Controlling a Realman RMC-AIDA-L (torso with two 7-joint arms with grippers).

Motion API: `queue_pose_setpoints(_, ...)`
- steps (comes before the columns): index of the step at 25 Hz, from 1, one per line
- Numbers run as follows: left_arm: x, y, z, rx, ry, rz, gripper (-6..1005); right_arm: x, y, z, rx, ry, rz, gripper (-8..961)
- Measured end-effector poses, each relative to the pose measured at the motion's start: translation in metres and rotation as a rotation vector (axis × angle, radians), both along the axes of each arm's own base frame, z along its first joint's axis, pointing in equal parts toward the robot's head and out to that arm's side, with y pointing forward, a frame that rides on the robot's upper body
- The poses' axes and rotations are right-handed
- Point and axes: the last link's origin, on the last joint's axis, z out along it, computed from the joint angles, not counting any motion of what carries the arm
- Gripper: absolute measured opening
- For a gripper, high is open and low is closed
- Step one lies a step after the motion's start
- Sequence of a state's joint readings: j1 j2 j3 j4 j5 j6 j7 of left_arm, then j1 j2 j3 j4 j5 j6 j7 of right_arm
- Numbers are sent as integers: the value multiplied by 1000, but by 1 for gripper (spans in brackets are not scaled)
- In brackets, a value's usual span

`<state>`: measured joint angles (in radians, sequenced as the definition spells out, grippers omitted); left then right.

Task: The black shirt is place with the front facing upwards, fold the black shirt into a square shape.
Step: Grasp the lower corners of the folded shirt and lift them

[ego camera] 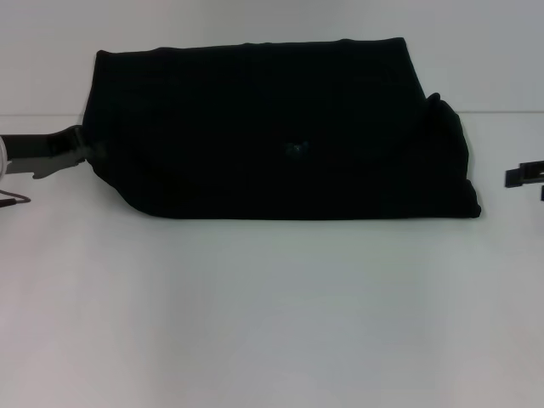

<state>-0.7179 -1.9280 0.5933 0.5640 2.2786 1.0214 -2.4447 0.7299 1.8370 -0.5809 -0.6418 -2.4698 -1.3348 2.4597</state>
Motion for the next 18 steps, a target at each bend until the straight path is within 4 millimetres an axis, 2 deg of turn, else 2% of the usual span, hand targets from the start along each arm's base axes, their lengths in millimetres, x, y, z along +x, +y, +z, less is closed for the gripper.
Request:
queue_pose_setpoints(10,-2,-3,-5,-2,-1,9,2,-13,25,-35,1,-152,-9,790)
queue_pose_setpoints(18,-1,-3,-9,-4,-10,10,2,-18,32,-70,16,-205,22,784)
